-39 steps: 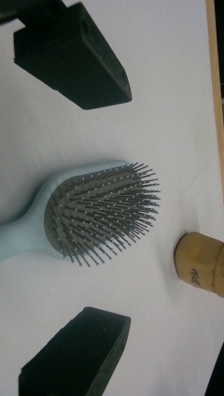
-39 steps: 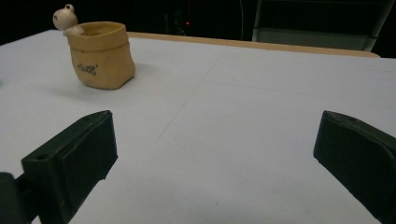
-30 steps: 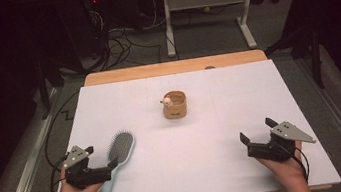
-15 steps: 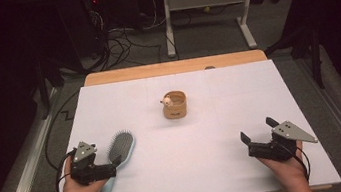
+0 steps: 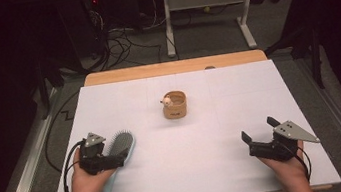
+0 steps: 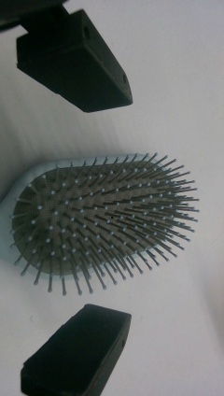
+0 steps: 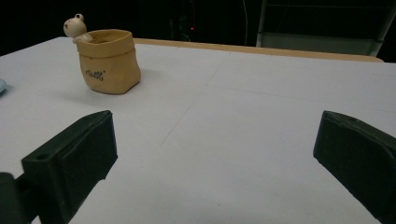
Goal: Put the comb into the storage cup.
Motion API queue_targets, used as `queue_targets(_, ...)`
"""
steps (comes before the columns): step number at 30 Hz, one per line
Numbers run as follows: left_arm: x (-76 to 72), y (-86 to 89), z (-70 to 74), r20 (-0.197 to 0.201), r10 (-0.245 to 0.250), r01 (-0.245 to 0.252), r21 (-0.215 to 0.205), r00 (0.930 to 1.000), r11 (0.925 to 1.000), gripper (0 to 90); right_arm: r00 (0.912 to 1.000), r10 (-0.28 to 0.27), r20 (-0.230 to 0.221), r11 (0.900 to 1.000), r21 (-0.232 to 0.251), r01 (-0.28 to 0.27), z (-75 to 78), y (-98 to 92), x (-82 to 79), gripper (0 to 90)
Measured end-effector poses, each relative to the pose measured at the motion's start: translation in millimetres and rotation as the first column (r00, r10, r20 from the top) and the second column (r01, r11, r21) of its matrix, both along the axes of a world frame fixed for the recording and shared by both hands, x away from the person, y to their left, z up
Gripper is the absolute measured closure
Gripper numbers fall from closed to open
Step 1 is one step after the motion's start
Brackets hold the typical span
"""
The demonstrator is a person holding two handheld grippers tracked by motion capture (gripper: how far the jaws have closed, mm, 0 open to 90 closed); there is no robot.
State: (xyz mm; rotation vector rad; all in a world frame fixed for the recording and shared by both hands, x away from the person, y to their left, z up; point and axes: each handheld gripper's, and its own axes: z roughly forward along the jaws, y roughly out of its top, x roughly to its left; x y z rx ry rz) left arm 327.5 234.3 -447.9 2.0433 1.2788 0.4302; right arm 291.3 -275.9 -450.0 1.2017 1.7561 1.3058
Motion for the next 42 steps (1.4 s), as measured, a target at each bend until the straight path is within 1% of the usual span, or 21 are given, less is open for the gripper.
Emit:
queue_targets(2, 3.6, -3.1, -2.1, -0.018, 0.004, -0.003, 0.013, 0.9998, 0.9999, 2.2, 1.0, 0.0, -0.001, 1.0, 0.001, 0.0, -0.1, 0.1, 0.1, 0.2)
queue_targets(3, 6.8, -6.2, -3.3, -0.028, 0.002, -0.002, 0.027, 0.9996, 0.9996, 2.3, 1.0, 0.0, -0.001, 1.0, 0.001, 0.0, -0.1, 0.1, 0.1, 0.2)
queue_targets(5, 8.1, -7.8, -3.6, -0.03, 0.003, -0.002, 0.032, 0.9995, 0.9995, 2.8, 1.0, -0.001, 0.001, 1.0, 0.001, 0.001, 0.1, 0.0, -0.1, 0.2)
queue_targets(6, 10.9, -10.8, -4.0, -0.043, 0.002, 0.0, 0.043, 0.9991, 0.9991, 2.9, 1.0, -0.001, 0.002, 1.0, 0.002, 0.001, 0.2, -0.2, -0.2, 0.2)
queue_targets(8, 11.9, -12.3, -4.4, -0.045, 0.004, -0.002, 0.049, 0.999, 0.9988, 3.3, 1.0, -0.002, 0.001, 1.0, 0.004, 0.002, 0.2, -0.5, -0.3, 0.2)
queue_targets(11, 16.1, -15.2, -6.0, -0.068, 0.011, -0.007, 0.07, 0.9976, 0.9975, 4.3, 1.0, -0.002, 0.001, 1.0, 0.005, 0.002, 0.2, -0.7, -0.3, 0.2)
queue_targets(12, 18.7, -16.6, -7.2, -0.078, 0.014, -0.007, 0.086, 0.9968, 0.9963, 4.5, 1.0, -0.002, 0.002, 1.0, 0.007, 0.002, 0.3, -0.7, -0.3, 0.2)
queue_targets(16, 21.2, -18.5, -8.9, -0.09, 0.023, -0.014, 0.102, 0.9957, 0.9947, 5.7, 1.0, -0.003, 0.003, 1.0, 0.008, 0.003, 0.4, -1.0, -0.4, 0.2)
queue_targets(20, 24.5, -19.3, -13.0, -0.116, 0.029, -0.016, 0.111, 0.9928, 0.9937, 6.2, 1.0, -0.005, 0.0, 1.0, 0.008, 0.005, 0.1, -1.3, -0.3, 0.2)
queue_targets(21, 25.0, -19.6, -13.7, -0.121, 0.029, -0.016, 0.107, 0.9922, 0.9942, 6.2, 1.0, -0.005, 0.0, 1.0, 0.008, 0.005, 0.2, -1.3, -0.3, 0.2)
queue_targets(23, 25.8, -20.5, -14.8, -0.124, 0.032, -0.018, 0.109, 0.9917, 0.9939, 6.6, 1.0, -0.005, 0.0, 1.0, 0.01, 0.005, 0.1, -1.5, -0.3, 0.2)
queue_targets(28, 27.7, -22.6, -17.1, -0.155, 0.021, -0.003, 0.118, 0.9877, 0.993, 9.2, 1.0, -0.006, -0.001, 1.0, 0.011, 0.006, 0.0, -1.6, -0.3, 0.2)
queue_targets(30, 28.7, -22.9, -18.0, -0.17, 0.016, 0.004, 0.115, 0.9853, 0.9934, 10.6, 1.0, -0.006, -0.002, 1.0, 0.011, 0.006, -0.1, -1.6, -0.2, 0.2)
queue_targets(38, 30.3, -24.2, -18.6, -0.183, 0.014, 0.009, 0.124, 0.983, 0.9922, 10.1, 1.0, -0.001, 0.004, 1.0, 0.01, 0.001, 0.6, -0.6, -0.6, 0.2)
queue_targets(42, 31.4, -24.9, -18.6, -0.191, 0.018, 0.005, 0.121, 0.9815, 0.9926, 9.5, 1.0, -0.001, 0.002, 1.0, 0.011, 0.001, 0.4, -0.5, -0.4, 0.2)
